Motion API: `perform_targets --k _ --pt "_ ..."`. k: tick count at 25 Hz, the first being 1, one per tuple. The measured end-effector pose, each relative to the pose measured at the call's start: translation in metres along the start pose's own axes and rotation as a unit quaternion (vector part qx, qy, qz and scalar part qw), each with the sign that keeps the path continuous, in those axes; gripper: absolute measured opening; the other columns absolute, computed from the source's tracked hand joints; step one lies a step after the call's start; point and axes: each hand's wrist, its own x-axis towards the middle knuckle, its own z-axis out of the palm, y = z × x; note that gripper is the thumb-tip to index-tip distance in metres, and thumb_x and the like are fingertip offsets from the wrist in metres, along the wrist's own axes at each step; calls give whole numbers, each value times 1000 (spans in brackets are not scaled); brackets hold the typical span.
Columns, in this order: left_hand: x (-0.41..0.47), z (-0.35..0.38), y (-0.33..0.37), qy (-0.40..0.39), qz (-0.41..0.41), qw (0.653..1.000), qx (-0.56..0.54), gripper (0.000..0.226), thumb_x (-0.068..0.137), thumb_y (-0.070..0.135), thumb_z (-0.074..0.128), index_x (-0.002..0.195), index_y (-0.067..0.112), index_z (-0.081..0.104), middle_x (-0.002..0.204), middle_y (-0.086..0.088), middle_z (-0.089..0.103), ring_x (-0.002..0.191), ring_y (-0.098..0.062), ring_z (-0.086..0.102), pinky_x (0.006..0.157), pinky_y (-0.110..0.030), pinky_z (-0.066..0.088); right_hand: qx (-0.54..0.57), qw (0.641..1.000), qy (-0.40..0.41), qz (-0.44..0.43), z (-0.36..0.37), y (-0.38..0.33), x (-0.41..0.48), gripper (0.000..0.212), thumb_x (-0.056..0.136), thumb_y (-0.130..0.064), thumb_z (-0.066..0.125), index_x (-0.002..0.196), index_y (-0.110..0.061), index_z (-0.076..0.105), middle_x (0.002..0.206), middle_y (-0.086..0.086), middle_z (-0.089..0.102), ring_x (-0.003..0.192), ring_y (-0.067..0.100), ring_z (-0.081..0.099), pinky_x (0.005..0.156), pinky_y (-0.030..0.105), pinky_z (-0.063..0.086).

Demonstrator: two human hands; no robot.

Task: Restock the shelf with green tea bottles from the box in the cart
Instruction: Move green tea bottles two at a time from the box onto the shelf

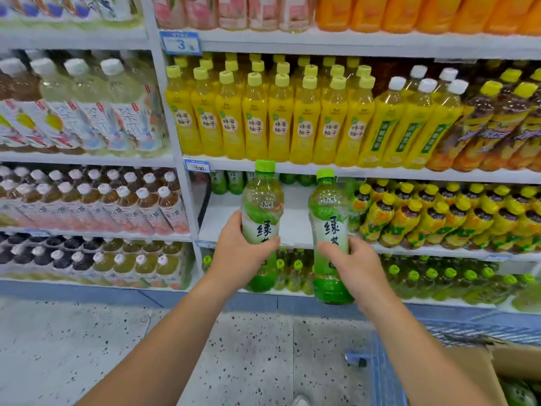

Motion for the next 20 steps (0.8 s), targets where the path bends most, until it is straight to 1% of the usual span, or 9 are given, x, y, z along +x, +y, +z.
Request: perform_targets --k 3,7,10,12,14,15,16,18,20 --pt "45 9 -19 -5 -5 1000 16 40 79 7 79 108 24 59 95 -3 71 84 -20 71 63 -27 60 -20 1000 -8 -10 6 6 48 16 80 -31 75 91 -21 68 85 2 74 82 24 71 77 48 61" --pt "115 28 -69 1 10 1000 27 43 77 8 79 109 26 58 95 -2 69 80 -15 68 57 -18 55 -57 998 -3 -34 21 40 122 15 80 -21 74 92 -20 65 83 -2 71 77 16 68 62 32 55" --pt "161 45 -114 -10 34 999 31 45 76 9 80 112 25 58 97 0 69 81 -13 68 58 -18 56 -52 997 9 -47 39 77 177 15 79 -18 72 93 -19 66 84 1 72 79 19 69 63 31 54" --pt "190 58 -146 -17 53 998 32 46 74 11 83 111 26 60 99 -1 72 86 -17 71 69 -30 62 -27 998 14 -54 54 101 212 17 79 -16 72 94 -19 65 86 3 72 80 20 69 64 31 53" --pt "217 70 -172 -9 77 996 33 48 72 11 83 111 26 60 99 -2 73 88 -19 72 74 -41 63 -5 997 33 -64 66 120 246 20 78 -14 72 94 -19 62 86 3 70 79 20 68 64 30 52" --pt "228 77 -183 -3 92 995 34 47 71 9 82 109 26 60 96 -2 72 86 -18 72 72 -41 63 4 997 42 -71 71 128 260 21 77 -14 73 93 -20 60 86 3 69 78 19 67 63 29 50" --pt "239 83 -194 5 109 994 33 45 71 8 81 106 26 59 93 -1 71 82 -14 71 69 -35 62 11 995 48 -85 76 137 275 23 78 -15 73 94 -21 58 86 2 67 77 18 65 62 29 49" --pt "257 94 -209 19 134 991 22 43 73 4 78 101 28 58 88 2 69 71 -2 66 59 -19 55 21 992 62 -110 83 152 299 24 79 -15 71 97 -22 56 88 1 66 78 16 62 60 28 45" --pt "274 105 -223 20 155 988 2 43 74 0 76 100 28 57 87 3 68 67 -1 63 52 -13 50 36 987 66 -145 89 168 316 27 80 -13 70 101 -23 57 89 0 66 80 16 62 61 27 45"
